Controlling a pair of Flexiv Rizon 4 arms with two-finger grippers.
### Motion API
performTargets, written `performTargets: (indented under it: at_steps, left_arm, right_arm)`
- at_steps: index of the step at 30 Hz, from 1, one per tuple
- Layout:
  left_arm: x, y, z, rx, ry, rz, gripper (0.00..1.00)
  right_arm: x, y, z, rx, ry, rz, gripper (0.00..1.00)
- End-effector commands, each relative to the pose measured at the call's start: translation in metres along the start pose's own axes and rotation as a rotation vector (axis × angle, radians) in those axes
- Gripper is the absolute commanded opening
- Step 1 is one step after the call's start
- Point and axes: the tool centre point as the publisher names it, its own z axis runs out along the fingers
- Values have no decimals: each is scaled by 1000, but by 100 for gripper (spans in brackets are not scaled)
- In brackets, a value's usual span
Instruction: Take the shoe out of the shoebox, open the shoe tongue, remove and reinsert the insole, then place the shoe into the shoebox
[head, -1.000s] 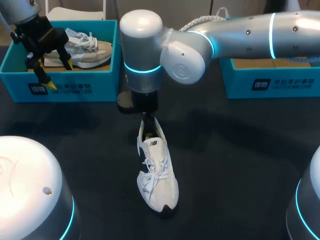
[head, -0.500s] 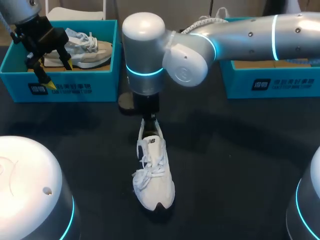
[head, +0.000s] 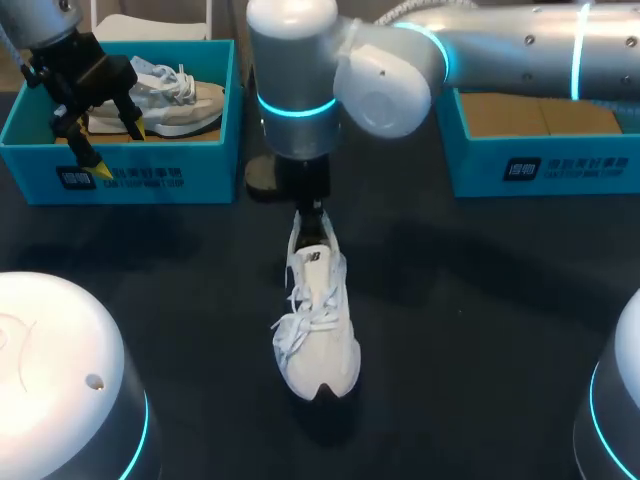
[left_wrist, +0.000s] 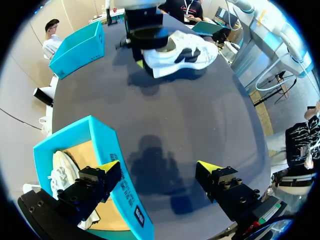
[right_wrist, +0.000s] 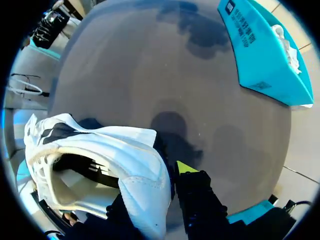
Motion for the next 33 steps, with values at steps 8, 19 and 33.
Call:
performTargets:
  at_steps: [8,19,33]
  left_arm:
    - [1,0,0,-3,0,0,100]
    - [1,0,0,-3,0,0,100]
    - [1,0,0,-3,0,0,100]
  right_arm:
    - [5,-15,-53,-16,12,-50,0]
    - [2,-40,-80,42,-8,41,0]
    - [-38,-157,-172,116,-131,70,0]
